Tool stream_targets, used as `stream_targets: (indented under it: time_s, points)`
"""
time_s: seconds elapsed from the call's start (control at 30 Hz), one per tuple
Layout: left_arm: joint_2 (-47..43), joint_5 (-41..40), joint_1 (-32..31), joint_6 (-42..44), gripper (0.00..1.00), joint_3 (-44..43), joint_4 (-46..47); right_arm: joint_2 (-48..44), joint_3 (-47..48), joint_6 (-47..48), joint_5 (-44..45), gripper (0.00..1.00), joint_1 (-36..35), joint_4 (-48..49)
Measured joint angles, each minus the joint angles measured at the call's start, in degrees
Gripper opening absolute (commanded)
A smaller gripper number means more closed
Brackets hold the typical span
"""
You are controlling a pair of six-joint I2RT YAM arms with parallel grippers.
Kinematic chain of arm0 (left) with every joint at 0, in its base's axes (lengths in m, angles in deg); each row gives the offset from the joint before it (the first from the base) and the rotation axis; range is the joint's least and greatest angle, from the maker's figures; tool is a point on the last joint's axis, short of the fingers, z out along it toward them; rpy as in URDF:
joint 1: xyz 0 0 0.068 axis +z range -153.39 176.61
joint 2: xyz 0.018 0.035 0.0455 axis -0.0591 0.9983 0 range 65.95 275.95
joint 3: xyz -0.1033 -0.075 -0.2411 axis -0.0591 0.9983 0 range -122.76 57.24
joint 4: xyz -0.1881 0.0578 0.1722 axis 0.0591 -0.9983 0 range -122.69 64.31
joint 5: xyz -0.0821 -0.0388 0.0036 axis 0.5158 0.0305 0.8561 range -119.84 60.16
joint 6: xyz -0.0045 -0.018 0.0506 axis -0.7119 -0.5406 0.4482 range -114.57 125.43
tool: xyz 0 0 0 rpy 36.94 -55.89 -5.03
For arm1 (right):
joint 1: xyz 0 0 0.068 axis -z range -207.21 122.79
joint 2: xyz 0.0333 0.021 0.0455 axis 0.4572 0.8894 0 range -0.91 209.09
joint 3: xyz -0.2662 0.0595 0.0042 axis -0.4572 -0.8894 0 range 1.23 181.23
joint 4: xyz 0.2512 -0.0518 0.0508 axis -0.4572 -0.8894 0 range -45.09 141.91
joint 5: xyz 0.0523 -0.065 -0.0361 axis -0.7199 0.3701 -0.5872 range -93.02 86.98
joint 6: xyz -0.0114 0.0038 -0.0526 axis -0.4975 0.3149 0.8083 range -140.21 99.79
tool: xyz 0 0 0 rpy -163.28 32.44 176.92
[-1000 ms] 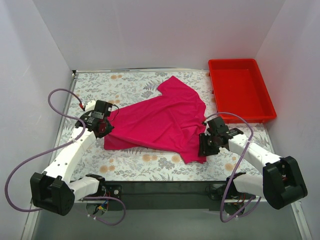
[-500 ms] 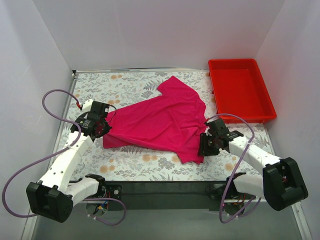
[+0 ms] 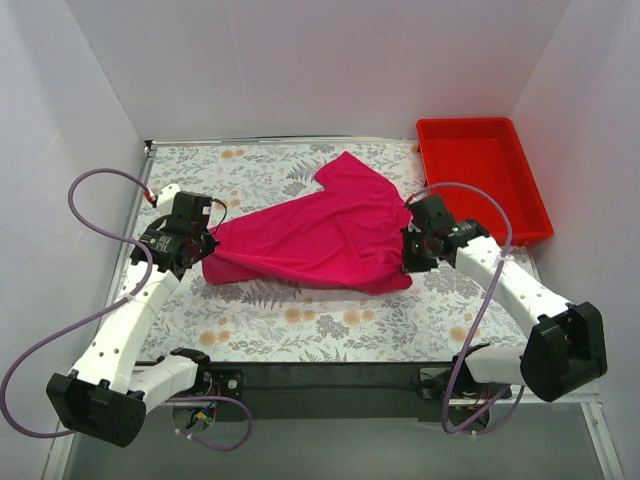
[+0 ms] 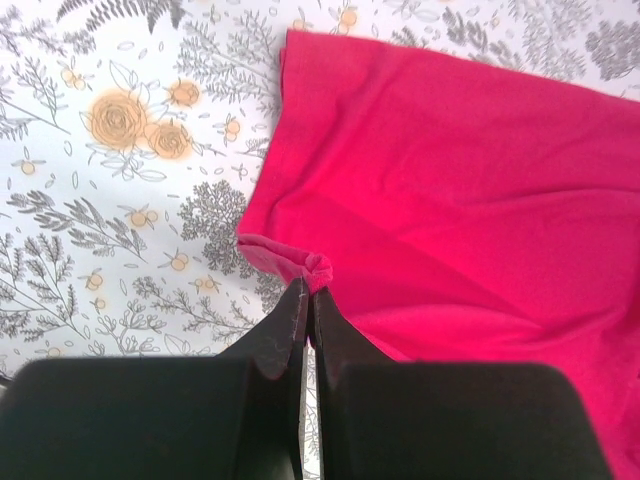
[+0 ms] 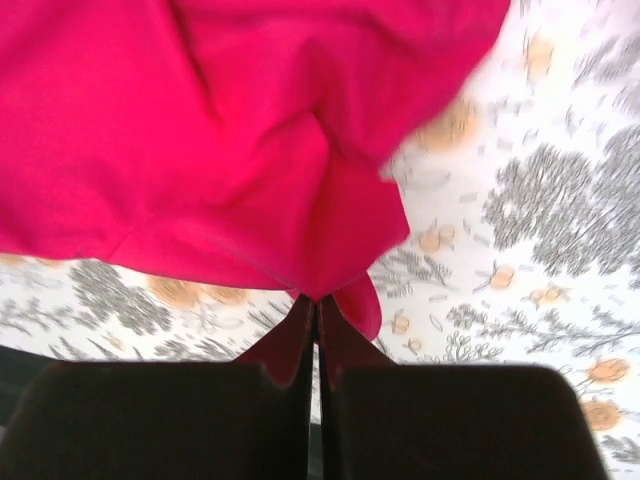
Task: Fold and stack the t-shirts
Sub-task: Flatten the tshirt out
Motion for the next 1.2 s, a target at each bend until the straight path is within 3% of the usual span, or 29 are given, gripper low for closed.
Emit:
stream_targets:
  time_s: [0.07,0.2,0.23,0.33,0.43,0.6,0.8,0.9,0.97,1.07,1.1,1.17,1.2]
  points:
    - [-0.4,-0.5,0.0,0.5,0.0,-0.8,0.1,2.8,6.4,0.3,2.1,0.06,-1.7,-2.1]
    - [-1.4,-0.5,0.0,1.0,0.0,-0.8,0.1,11.1,12.3,0.5,5.2,0.35,-9.9,-4.7]
    - [-1.4,-0.3,0.0,1.1,0.0,-0.6,0.2,13.0,12.6,0.5,5.4,0.38,-11.9,-5.0]
    - [-1.3,0.4,0.0,1.3,0.0,0.0,0.5,15.6,12.4,1.0,5.2,0.42,-15.9,-6.1]
    - [-1.2,1.3,0.0,1.4,0.0,0.5,0.5,14.0,11.5,1.1,5.4,0.42,-15.4,-5.9]
    - [-0.9,2.7,0.0,1.6,0.0,1.0,1.2,6.6,2.6,0.7,1.2,0.42,-10.2,1.2]
    - [-0.8,4.1,0.0,1.6,0.0,1.4,1.8,-1.5,-14.1,-1.2,-8.0,0.59,-4.2,13.9]
    - [-0.5,4.2,0.0,1.7,0.0,1.4,2.1,-3.3,-19.0,-1.3,-11.7,0.62,-3.9,19.5]
    - [0.2,4.2,0.0,1.8,0.0,1.3,2.3,-3.2,-20.9,-1.3,-13.5,0.63,-3.9,22.9]
    - [2.1,3.6,0.0,2.4,0.0,0.3,2.8,-2.1,-22.7,-0.8,-15.2,0.51,-3.8,28.0]
    - [2.8,3.3,0.2,2.8,0.0,0.0,3.4,-1.5,-22.7,-0.6,-15.4,0.39,-3.7,29.3]
    - [4.3,3.0,1.0,3.7,0.0,-1.2,4.4,0.2,-22.7,0.0,-15.8,0.27,-3.5,31.4]
    - [5.3,3.1,1.9,4.3,0.0,-2.1,5.2,0.8,-22.5,0.1,-15.9,0.15,-3.4,31.8]
